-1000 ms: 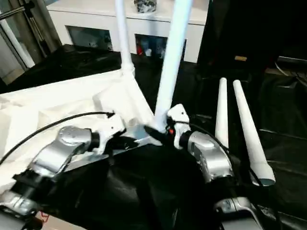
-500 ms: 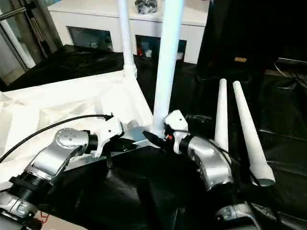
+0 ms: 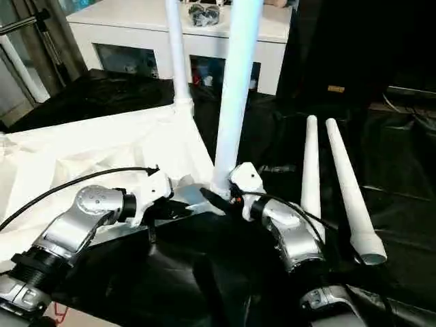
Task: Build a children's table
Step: Insert table leg to table base
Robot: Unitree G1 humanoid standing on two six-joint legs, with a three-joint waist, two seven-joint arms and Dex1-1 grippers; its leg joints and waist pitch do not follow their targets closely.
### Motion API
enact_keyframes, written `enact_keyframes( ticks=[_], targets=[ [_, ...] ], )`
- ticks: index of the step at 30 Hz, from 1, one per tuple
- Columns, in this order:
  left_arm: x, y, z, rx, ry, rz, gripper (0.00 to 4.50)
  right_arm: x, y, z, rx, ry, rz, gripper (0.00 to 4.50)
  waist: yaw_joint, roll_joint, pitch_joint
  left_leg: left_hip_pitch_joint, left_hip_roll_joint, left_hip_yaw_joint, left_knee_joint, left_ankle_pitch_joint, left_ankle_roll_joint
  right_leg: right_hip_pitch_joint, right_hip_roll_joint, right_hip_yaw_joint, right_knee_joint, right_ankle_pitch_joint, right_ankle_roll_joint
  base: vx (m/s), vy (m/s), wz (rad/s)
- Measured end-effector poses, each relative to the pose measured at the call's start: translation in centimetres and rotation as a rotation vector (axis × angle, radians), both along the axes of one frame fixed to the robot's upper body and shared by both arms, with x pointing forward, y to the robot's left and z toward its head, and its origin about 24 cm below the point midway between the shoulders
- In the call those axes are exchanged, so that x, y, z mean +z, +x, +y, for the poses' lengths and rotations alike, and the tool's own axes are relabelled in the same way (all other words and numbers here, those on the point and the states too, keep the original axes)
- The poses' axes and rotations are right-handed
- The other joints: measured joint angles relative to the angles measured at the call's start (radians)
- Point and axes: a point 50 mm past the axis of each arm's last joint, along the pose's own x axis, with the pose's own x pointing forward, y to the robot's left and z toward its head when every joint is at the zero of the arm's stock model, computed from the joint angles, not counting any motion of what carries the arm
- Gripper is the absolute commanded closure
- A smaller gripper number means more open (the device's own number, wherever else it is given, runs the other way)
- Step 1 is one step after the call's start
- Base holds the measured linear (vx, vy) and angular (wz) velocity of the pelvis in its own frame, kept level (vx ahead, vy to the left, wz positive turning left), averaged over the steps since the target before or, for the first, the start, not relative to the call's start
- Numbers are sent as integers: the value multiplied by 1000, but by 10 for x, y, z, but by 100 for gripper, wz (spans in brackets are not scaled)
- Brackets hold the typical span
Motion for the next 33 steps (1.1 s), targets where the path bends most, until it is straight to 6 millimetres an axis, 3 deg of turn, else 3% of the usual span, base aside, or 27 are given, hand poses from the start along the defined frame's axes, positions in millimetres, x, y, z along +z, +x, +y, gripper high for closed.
enact_keyframes(
  ticks=[6, 7, 9, 17, 25, 33],
  targets=[
    [0, -1, 0, -21, 3, -3, 450, 1, -3, -6, 21, 39, 25, 175, 2, -1, 0, 0, 0, 0, 0, 0, 0, 1, 0, 1, 0, 0, 0, 0, 0, 0],
    [0, -1, 0, -20, 4, -4, 405, 1, -3, -7, 27, 43, 33, 175, 2, 0, 0, 0, 0, 0, 0, 0, 0, 1, 0, 1, 0, 0, 0, 0, 0, 0],
    [2, -1, 2, -26, -6, 3, 393, 1, -4, -8, 35, 48, 44, 175, 2, 0, 0, 0, 0, -1, 0, 0, 0, 1, 0, 1, 0, 0, 0, 0, 0, 0],
    [52, 13, 1, -53, -254, -98, 336, 2, -4, -13, 40, 47, 62, 175, 6, 0, 0, 0, -1, -1, 0, 0, 0, 4, 0, 2, 0, 0, 0, 0, 0, 0],
    [73, 20, -37, -61, -490, -84, 261, 3, -4, -11, 57, 47, 66, 175, 5, 0, 0, -1, 0, -1, 0, 0, 0, 4, 1, 2, -1, -1, 1, 0, 0, 0],
    [77, 22, -50, -77, -612, 39, 193, 2, -6, -10, 71, 46, 71, 175, 4, 0, 0, -1, 0, -1, 0, 0, 0, 4, 1, 2, -1, -2, 2, 0, 0, 0]
  ],
)
